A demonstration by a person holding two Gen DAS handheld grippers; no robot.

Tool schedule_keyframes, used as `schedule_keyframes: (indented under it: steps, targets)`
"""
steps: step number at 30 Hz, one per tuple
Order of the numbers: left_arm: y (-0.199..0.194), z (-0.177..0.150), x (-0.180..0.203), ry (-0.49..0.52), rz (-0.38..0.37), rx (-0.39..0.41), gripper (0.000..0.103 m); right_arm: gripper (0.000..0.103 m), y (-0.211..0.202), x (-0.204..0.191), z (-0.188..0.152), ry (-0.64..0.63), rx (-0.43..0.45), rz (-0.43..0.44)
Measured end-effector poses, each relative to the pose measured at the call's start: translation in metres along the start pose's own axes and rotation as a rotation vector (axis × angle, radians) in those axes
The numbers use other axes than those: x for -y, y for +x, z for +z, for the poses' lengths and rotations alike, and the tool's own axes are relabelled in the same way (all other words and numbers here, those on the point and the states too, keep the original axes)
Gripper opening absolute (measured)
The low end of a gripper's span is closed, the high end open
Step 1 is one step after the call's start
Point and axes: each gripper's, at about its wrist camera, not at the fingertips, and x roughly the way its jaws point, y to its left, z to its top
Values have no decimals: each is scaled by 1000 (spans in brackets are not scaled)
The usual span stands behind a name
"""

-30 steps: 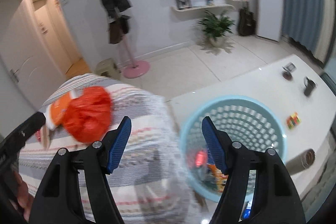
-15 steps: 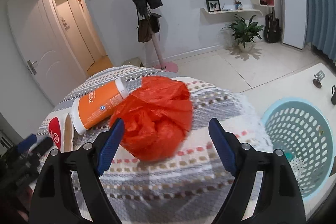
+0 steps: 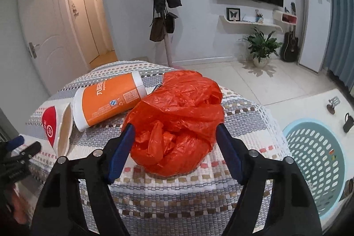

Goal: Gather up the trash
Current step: 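Grasp the red-white paper cup with the left tool while the right tool grasps the orange bag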

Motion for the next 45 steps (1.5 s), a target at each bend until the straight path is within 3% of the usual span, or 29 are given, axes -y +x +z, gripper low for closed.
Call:
schedule_keyframes:
  steps: [2,7,10,12,15,19,27,36,38,40,43,45]
  targets:
    - [3,-1,-10,-33,-32,-11,75,71,0,-1,0,-6,4,-6]
    - [-4,9,-14,-122,-225,3,77,71,1,2,1,-2,0,-4]
    - [-4,22,7,-91,-303,26,84,71,1,3,1,3,-1,-1]
    - [1,25,23,-44,-309,30,85,71,2,4,1,3,-4,2]
    - [20,29,48,32,-258,-5,86,71,3,5,2,-3,-5,4]
    - [40,30,60,58,-239,-33,86,71,3,1,0,-22,-6,5]
    - [53,38,60,13,-255,-19,80,71,6,-5,-2,-38,-13,2]
    - [18,29,37,-88,-314,58,80,71,20,13,9,42,-89,63]
    - [12,29,35,-100,-337,65,80,59,21,15,10,46,-98,78]
    - [7,27,33,-108,-358,69,80,35,18,14,11,15,-104,68]
    - [1,23,32,-113,-368,75,80,23,7,16,9,-9,-100,69]
    - [-4,19,31,-119,-383,81,80,22,-10,15,5,-34,-82,71]
